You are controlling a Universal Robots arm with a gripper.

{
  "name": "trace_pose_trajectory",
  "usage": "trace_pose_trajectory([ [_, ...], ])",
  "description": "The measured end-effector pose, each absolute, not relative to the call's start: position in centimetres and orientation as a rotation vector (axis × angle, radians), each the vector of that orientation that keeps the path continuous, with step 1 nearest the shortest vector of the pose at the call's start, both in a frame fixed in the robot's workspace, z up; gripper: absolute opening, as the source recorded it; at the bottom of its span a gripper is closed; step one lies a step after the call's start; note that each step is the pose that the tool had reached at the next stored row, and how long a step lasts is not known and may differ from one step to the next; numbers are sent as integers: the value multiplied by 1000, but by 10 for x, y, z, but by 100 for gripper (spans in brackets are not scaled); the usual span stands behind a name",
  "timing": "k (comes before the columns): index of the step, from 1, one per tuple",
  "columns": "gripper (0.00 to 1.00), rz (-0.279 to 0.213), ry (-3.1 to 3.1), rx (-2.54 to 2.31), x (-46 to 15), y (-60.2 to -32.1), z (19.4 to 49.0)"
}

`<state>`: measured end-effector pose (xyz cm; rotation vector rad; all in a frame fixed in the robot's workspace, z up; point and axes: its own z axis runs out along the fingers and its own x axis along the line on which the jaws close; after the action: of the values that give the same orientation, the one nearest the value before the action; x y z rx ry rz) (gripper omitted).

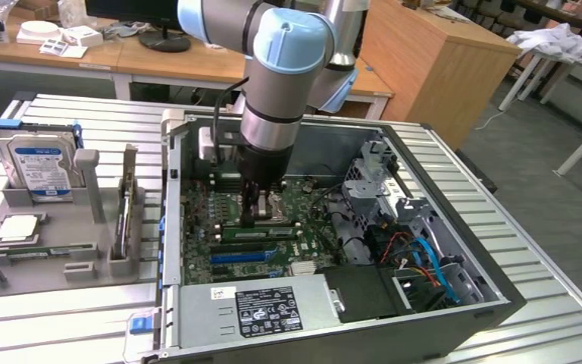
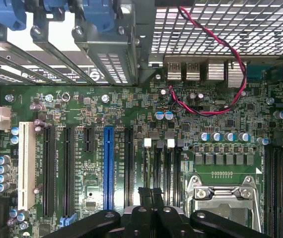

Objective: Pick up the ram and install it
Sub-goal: 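Press down the ram until it locks into place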

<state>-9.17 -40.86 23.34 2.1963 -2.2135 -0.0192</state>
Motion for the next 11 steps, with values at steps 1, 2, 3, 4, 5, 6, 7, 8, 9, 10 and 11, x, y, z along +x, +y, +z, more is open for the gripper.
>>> trace_pose_trajectory([
  [1,11,-20,-2213,2197,-92,-409,233],
  [2,11,-20,-2213,2197,-92,-409,233],
  [3,11,-20,-2213,2197,-92,-409,233],
  [4,11,-20,-2213,2197,-92,-409,233],
  [5,11,-20,-2214,2197,-92,-409,233],
  [6,11,-20,-2214,2197,-92,-409,233],
  [7,11,-20,-2214,2197,-92,-409,232],
  [8,11,-20,-2214,2197,-92,-409,232],
  [9,11,-20,-2213,2197,-92,-409,231],
  [10,11,-20,-2213,2197,-92,-409,231],
  [11,11,-20,-2213,2196,-92,-409,231],
])
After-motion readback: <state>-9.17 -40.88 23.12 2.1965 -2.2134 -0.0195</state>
